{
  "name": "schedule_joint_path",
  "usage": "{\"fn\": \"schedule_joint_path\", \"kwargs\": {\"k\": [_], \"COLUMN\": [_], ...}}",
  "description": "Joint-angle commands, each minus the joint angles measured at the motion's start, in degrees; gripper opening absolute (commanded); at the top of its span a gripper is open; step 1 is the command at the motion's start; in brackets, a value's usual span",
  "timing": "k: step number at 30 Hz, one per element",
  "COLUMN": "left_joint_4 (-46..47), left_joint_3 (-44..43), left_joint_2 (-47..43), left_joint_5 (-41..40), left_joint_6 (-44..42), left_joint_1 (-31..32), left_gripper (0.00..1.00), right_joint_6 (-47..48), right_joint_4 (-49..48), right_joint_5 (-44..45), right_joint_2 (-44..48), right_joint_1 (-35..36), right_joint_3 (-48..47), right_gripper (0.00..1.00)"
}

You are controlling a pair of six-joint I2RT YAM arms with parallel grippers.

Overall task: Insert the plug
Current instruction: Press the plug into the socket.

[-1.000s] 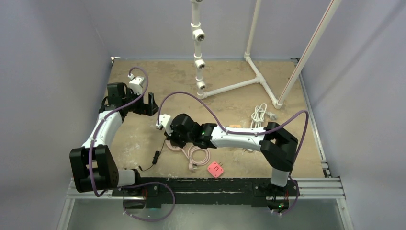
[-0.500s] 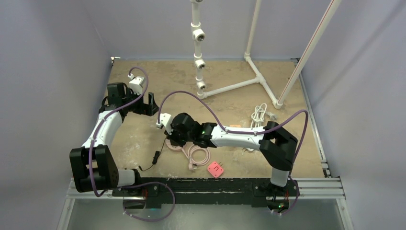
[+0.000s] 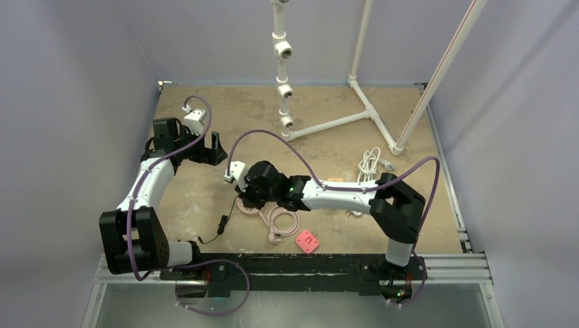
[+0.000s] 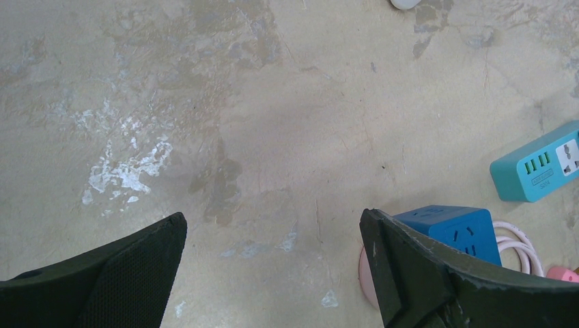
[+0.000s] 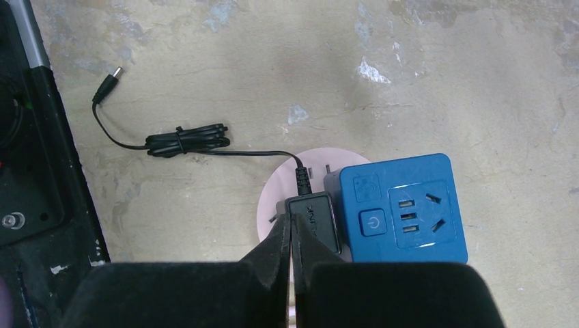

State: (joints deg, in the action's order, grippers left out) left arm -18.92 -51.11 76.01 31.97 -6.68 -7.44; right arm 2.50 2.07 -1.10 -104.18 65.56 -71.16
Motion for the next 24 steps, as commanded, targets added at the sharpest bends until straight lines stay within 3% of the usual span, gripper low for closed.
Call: {"fn": "schedule_joint_path", "kwargs": {"k": [1, 14, 24], "left_joint_4": [1.4, 2.1, 1.5], "left_joint_3": [-2.1, -2.3, -2.2], "left_joint_2": [-0.4, 0.3, 0.1], "left_joint_5": [1.3, 0.9, 1.8], "left_joint_6": [-0.4, -0.6, -0.4], "left_joint_1": [-0.3, -0.4, -0.4], "left_gripper": [0.99, 0.99, 0.99], "right_joint_6": [-0.6, -4.7, -4.1], "right_joint_4": [1.6, -0.3, 2.0], "right_joint_5": [-1.2, -1.5, -3.9], "right_joint_2": [-0.1, 2.0, -2.2], "right_joint_1": [-0.3, -0.3, -0.3], "right_joint_3": [2.9, 11.8, 8.1], "right_gripper": [0.0, 0.0, 0.0]}}
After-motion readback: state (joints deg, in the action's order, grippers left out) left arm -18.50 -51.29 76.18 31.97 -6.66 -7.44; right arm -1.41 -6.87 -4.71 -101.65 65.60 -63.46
